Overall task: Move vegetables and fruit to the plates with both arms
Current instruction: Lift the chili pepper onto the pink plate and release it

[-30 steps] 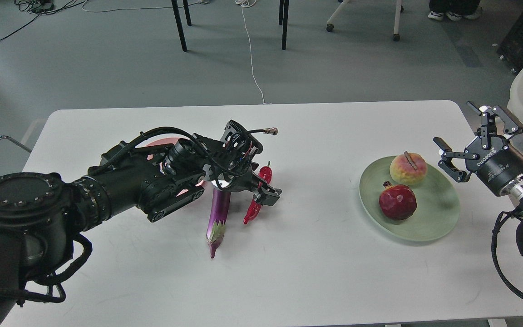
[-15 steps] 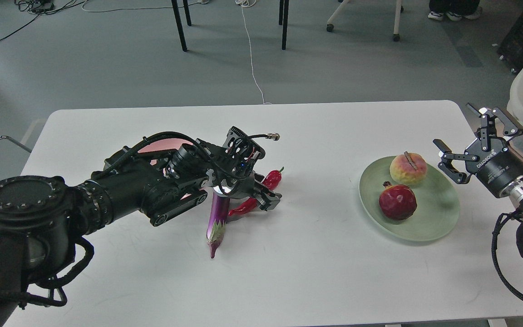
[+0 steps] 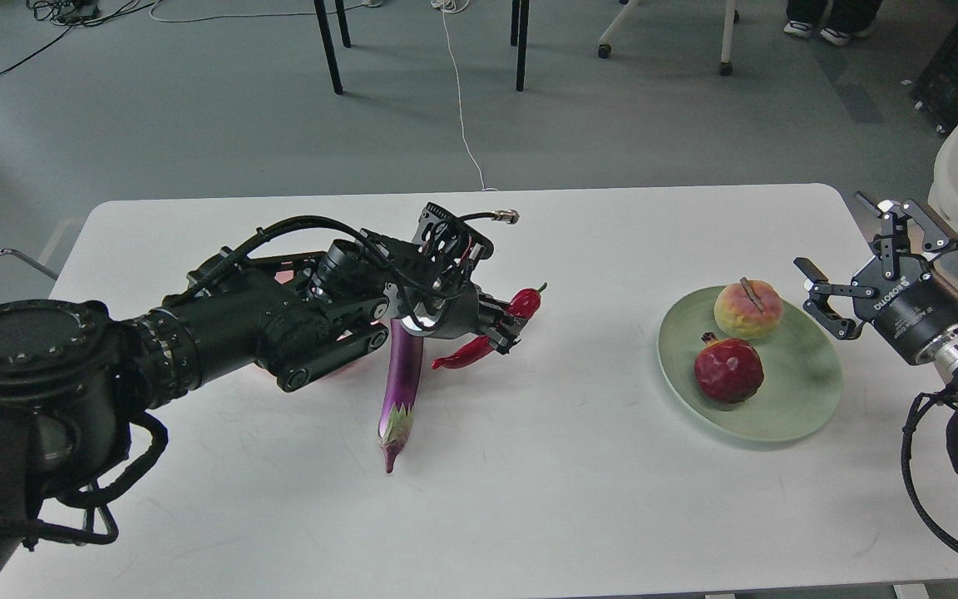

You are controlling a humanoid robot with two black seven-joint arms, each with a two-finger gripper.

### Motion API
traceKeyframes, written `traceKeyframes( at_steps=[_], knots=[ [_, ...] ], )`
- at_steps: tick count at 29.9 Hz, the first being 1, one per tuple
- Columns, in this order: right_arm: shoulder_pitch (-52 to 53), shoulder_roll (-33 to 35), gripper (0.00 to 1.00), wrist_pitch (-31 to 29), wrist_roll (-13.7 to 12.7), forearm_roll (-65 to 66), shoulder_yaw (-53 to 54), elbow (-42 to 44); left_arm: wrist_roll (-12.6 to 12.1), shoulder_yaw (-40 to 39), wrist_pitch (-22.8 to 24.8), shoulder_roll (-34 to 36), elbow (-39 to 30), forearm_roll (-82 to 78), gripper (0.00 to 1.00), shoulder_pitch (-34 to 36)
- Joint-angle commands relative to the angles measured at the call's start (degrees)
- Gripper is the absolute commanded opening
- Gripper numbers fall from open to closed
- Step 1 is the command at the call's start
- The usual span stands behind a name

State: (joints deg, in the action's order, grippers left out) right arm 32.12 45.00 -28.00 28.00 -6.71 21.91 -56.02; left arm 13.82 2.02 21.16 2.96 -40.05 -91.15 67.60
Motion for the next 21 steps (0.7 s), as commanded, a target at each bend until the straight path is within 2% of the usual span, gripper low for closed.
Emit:
traceKeyframes(
  at_steps=[1,6,11,15,19,20,21],
  knots=[
    [0.0,0.0,0.99,0.0,0.0,0.0,0.1,0.0,-0.1,0.4,0.3,4.0,-1.3,6.5,0.13,3.9],
    [-0.1,-0.1,0.99,0.0,0.0,0.1,0.0,-0.1,0.3,1.6,0.5,14.4,-2.8,6.7,0.13,3.7],
    [-0.5,-0.1,0.99,0.0,0.0,0.4,-0.2,-0.1,0.6,4.2,-0.1,24.4,-4.3,6.7,0.14,-1.1],
    [-0.6,-0.1,0.99,0.0,0.0,0.5,-0.2,-0.1,0.6,3.9,-0.9,27.2,-3.5,7.1,0.16,-4.4],
    [-0.7,-0.1,0.99,0.0,0.0,0.6,-0.1,-0.1,0.9,3.9,-4.7,27.4,-2.5,7.6,0.24,-6.4],
    [-0.7,-0.2,0.99,0.0,0.0,0.6,-0.2,-0.1,0.9,3.8,-5.0,27.4,-2.4,7.7,0.27,-6.7],
    [-0.6,-0.3,0.99,0.0,0.0,0.6,-0.2,0.0,0.9,3.7,-5.2,27.3,-2.5,7.7,0.35,-6.8]
  ],
)
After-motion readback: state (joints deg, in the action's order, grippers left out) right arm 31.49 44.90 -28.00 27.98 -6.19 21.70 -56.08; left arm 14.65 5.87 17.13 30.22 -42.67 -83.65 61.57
